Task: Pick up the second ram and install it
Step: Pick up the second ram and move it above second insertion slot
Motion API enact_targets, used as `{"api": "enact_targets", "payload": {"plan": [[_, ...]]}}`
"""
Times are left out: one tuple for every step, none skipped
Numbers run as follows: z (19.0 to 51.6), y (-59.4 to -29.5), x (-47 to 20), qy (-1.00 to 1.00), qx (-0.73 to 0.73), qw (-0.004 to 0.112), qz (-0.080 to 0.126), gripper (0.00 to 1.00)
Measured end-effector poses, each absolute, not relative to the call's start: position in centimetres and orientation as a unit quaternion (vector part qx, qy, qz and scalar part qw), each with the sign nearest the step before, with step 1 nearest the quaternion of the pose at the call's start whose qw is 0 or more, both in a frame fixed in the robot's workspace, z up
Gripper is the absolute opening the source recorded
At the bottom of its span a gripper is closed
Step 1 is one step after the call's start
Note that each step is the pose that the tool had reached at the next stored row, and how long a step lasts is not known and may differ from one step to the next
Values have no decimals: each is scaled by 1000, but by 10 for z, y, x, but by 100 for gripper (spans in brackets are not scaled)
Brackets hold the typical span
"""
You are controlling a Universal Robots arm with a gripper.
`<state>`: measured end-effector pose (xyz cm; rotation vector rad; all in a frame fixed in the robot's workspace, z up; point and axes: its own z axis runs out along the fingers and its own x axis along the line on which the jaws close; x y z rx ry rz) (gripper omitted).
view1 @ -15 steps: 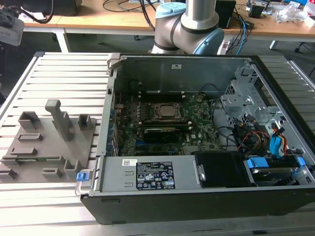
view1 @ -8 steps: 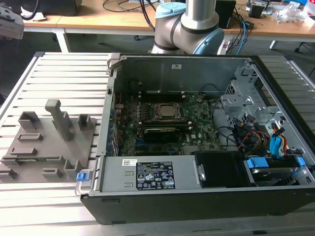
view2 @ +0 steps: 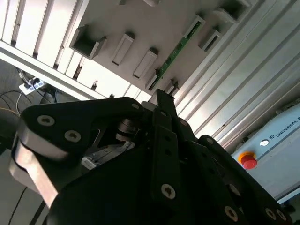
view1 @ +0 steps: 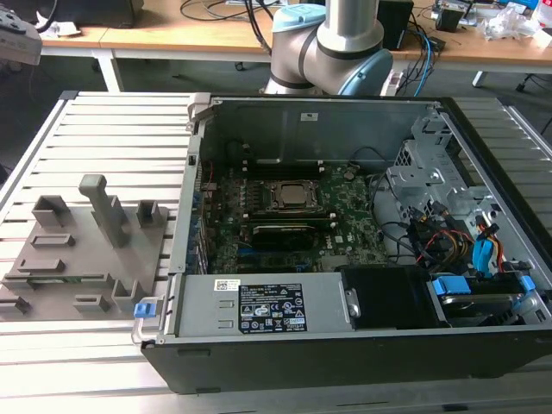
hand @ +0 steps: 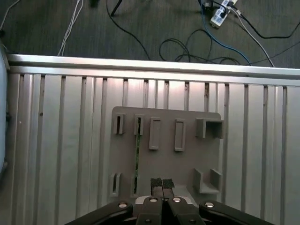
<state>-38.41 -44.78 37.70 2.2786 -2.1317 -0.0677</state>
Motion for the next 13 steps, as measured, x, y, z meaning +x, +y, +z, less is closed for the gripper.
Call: {"api": "enact_targets", "payload": {"plan": [[377,-448,-384,-676,736,10,-22,11],[377,-448,-384,-671,741,11,-22,11],[377,-448,-384,-666,745,11,-21,11],[377,-448,-384,-657,754,11,-21,11],[377,-448,-384,-649,760,11,-21,11],[377,-448,-384,-640,768,11,-21,11],[377,-448,-384,-632,775,12,-21,11],[377,-448,-384,-627,779,12,-21,11],[377,-448,-384,-619,785,12,-21,11],[377,-448,-384,-612,791,12,-21,11],[377,-448,-384,-605,796,12,-21,11],[377,-448,-384,-594,804,13,-20,11],[377,-448,-384,-585,810,13,-20,11]]}}
